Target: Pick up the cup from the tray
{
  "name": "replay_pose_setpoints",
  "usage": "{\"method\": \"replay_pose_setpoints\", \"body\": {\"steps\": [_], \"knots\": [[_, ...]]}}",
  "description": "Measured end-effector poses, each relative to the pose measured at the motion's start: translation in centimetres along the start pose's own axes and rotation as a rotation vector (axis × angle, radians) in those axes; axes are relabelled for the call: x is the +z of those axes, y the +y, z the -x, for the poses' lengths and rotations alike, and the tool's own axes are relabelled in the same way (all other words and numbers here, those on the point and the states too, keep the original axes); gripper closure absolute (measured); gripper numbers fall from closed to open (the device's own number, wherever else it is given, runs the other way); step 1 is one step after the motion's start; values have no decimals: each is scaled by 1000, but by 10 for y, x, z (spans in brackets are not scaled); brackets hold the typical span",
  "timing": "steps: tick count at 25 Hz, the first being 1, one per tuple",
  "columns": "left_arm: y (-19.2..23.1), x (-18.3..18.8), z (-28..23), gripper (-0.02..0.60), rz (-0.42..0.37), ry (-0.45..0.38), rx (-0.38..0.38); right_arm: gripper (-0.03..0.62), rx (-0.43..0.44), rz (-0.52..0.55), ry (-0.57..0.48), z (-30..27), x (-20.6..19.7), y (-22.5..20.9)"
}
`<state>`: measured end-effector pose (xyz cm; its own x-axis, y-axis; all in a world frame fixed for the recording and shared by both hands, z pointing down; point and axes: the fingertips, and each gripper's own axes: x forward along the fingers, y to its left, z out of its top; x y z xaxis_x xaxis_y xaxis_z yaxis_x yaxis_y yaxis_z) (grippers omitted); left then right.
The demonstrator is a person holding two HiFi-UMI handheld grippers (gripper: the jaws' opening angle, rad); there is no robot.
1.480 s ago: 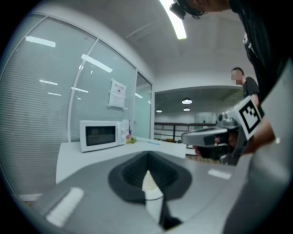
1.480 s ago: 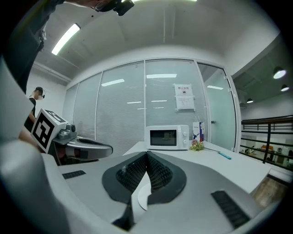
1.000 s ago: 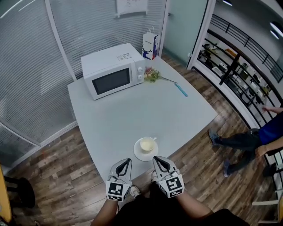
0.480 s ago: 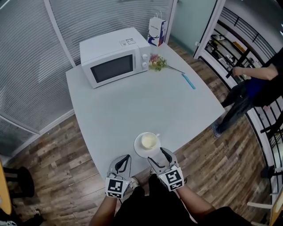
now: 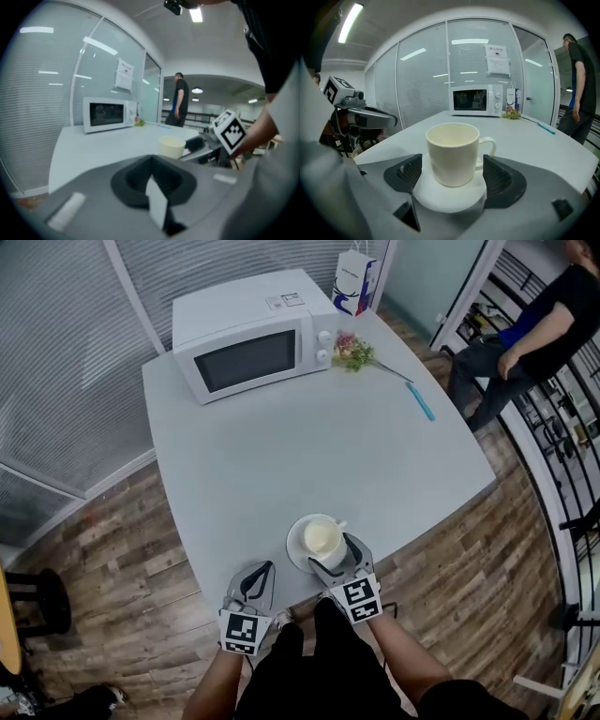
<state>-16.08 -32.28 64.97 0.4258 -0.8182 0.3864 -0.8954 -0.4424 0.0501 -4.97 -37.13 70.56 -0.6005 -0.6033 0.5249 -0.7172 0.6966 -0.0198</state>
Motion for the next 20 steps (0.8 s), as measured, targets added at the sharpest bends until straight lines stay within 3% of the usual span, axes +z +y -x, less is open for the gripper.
{"method": "replay_pose_setpoints", "body": {"steps": [20], "knots": [[21,-14,0,578,39,29,62,233,-20,38,-23,-22,7,1]]}}
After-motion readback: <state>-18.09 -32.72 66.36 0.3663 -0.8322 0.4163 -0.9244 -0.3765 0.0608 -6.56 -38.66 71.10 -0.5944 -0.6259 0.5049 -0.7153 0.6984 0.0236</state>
